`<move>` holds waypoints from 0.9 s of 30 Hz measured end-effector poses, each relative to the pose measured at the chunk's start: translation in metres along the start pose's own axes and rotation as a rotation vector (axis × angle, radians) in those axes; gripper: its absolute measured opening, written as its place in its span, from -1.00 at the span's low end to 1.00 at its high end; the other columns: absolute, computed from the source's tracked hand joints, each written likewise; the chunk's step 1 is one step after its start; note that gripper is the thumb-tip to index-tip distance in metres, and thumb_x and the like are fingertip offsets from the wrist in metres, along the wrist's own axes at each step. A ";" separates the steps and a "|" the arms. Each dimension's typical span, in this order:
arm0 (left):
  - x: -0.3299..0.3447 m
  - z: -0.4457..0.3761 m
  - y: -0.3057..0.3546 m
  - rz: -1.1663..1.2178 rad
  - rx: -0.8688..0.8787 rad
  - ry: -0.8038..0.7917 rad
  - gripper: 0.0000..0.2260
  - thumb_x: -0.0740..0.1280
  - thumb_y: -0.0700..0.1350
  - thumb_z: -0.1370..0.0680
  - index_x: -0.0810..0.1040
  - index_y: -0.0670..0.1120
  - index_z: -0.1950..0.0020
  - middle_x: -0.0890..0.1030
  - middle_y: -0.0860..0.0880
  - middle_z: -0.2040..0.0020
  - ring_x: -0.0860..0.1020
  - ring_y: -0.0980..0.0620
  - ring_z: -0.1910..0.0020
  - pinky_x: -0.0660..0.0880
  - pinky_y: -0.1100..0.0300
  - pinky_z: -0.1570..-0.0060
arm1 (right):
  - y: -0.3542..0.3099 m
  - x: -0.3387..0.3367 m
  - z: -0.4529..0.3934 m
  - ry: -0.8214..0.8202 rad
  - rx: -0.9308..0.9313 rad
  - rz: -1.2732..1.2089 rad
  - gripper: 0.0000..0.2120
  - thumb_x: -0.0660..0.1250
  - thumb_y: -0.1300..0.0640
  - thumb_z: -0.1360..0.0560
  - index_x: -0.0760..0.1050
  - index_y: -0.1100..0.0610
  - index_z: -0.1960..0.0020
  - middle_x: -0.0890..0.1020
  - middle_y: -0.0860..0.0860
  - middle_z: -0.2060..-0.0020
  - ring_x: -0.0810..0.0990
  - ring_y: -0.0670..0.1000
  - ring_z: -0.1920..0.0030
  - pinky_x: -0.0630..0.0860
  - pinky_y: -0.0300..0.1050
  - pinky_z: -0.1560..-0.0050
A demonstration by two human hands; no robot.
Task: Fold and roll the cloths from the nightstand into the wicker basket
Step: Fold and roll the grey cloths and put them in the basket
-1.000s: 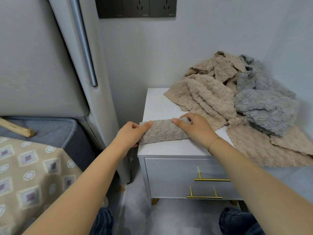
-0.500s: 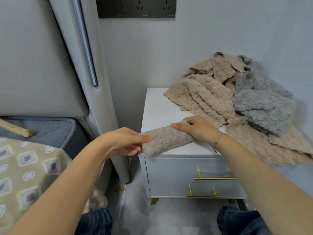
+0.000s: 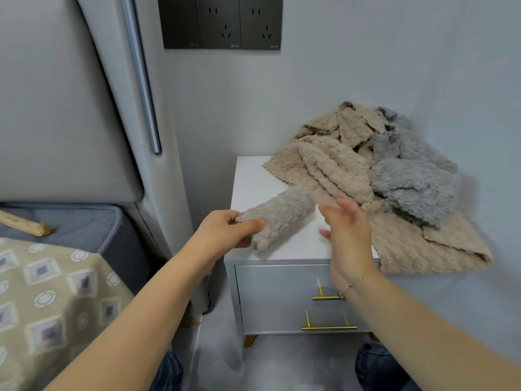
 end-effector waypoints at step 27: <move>0.184 0.160 0.089 -0.197 0.403 -0.406 -0.81 0.28 0.02 -0.59 0.62 -0.04 0.03 0.69 -0.01 0.08 0.64 0.03 0.05 0.57 0.02 -0.06 | -0.092 -0.213 0.156 0.254 -0.112 -0.236 -0.66 0.39 0.16 -0.48 0.51 0.13 -0.24 0.69 0.02 -0.05 0.68 -0.04 -0.01 0.61 -0.21 0.16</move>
Point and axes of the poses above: each hand's wrist, its own z-axis away from the middle knuckle, its own x-axis out of the palm, y = z × x, the point moved 4 cm from there along -z, towards the middle knuckle
